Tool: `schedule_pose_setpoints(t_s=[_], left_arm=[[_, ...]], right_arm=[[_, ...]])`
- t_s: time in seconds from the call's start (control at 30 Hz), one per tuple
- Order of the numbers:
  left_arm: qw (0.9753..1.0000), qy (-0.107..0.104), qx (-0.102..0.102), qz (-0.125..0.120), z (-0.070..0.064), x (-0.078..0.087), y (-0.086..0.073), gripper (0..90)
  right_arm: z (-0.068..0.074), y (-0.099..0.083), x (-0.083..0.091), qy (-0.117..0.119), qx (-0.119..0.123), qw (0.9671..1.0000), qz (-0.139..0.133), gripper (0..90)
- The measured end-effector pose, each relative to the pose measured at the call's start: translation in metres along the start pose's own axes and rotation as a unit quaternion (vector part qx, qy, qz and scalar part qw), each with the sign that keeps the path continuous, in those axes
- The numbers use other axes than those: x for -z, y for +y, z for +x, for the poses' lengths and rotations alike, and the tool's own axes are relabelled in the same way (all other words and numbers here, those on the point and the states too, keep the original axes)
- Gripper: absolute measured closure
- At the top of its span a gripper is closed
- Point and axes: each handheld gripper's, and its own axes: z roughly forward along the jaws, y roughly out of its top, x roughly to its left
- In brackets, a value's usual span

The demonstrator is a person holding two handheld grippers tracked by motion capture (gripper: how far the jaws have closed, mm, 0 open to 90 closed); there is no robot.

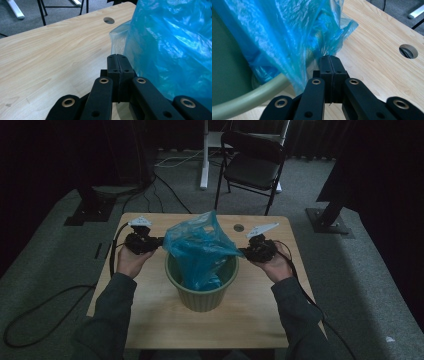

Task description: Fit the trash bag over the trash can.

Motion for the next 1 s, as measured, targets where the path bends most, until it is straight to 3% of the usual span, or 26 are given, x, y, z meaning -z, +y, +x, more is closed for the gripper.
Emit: schedule_pose_setpoints(t_s=[0.37,0.57,0.67,0.87,1.0], left_arm=[[0.9999,-0.001,0.000,-0.013,-0.004,0.017,-0.022,89.9],[0.9998,0.000,-0.004,-0.022,-0.011,0.031,-0.035,89.9],[0.9996,-0.010,-0.007,-0.025,-0.018,0.037,-0.044,89.9],[0.9990,-0.037,-0.009,-0.025,-0.036,0.033,-0.054,89.8],[0.9991,-0.036,-0.010,-0.020,-0.039,0.028,-0.056,89.8]], right_arm=[[0.008,-0.015,0.006,0.009,0.002,1.0000,-0.001,90.0],[0.015,-0.021,0.012,0.017,0.010,0.9998,-0.003,89.9],[0.021,-0.023,0.014,0.023,0.013,0.9996,-0.005,90.0],[0.031,-0.025,0.009,0.031,0.013,0.9994,-0.003,89.9],[0.033,-0.024,0.007,0.026,0.014,0.9995,-0.003,89.9]])
